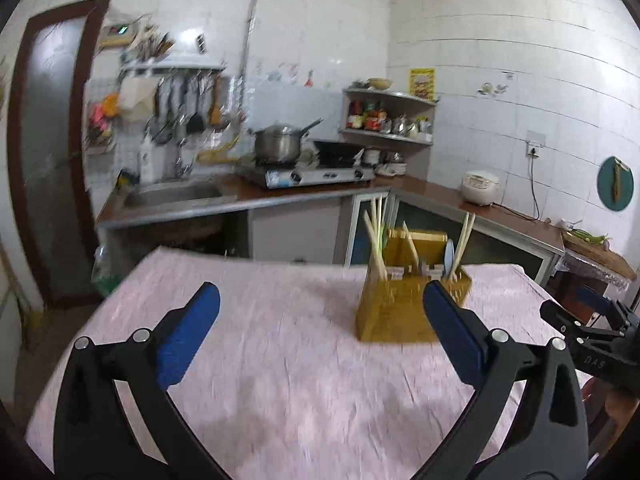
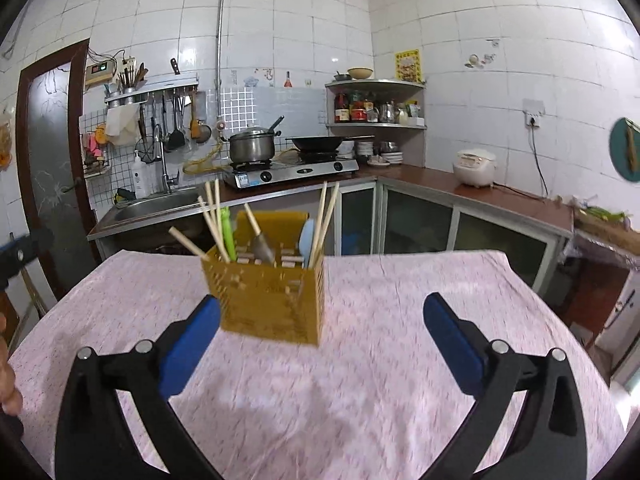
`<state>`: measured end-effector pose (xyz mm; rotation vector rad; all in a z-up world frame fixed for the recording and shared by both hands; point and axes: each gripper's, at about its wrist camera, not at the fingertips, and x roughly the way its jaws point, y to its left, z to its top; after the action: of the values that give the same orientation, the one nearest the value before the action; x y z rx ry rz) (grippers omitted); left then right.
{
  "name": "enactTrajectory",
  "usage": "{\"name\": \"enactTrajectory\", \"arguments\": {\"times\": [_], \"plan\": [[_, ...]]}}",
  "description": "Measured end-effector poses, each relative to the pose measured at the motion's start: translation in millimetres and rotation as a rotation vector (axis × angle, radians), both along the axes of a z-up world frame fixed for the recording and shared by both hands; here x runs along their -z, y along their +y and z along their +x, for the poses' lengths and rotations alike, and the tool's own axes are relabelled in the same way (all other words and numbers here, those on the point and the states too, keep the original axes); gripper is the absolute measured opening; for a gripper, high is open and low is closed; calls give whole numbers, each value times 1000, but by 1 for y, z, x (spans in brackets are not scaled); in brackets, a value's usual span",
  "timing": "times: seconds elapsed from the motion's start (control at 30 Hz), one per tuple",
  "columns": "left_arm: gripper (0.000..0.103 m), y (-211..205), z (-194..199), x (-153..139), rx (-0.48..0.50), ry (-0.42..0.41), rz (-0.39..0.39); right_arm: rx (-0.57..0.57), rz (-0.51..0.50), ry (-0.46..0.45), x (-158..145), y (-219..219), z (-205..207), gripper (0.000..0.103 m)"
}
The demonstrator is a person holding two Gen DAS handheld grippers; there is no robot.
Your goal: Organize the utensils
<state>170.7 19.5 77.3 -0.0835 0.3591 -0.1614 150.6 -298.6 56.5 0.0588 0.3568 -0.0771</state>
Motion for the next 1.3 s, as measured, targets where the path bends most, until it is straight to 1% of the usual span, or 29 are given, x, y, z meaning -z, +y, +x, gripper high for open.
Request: {"name": "enactTrajectory", "arguments": {"times": [0.07,0.17,0.3,0.37,0.47,0.63,0.73,0.83,1.03,1.17,1.3], "plan": [[98,1,-18,9,-14,9,-13,-10,4,13,8,6,-13,99],[98,-3,-47,24,-25,20,-1,-11,14,11,17,16,-38,99],[98,-7,-75,45,-59,10,45,-13,-8,-9,24,28,-66,99],[98,-7,-83,52,-68,16,53,-10,-9,-22,26,30,-79,99],[98,-5,-92,61,-60,44,45,2,-3,-12,30,29,-93,99],[98,-7,-107,62,-93,-3,94,62,-21,-12,32,28,-108,99],[98,-8,-115,61,-88,-22,95,77,-21,-16,31,26,-114,99],[98,-13,-119,59,-75,-30,100,99,-35,-31,28,25,-121,99],[98,-15,-118,58,-67,-27,92,107,-38,-45,22,23,-125,99],[98,-19,-118,58,-66,-35,112,122,-67,-60,19,26,-127,99],[98,-21,-119,57,-60,-38,116,123,-67,-63,17,27,-128,99]]}}
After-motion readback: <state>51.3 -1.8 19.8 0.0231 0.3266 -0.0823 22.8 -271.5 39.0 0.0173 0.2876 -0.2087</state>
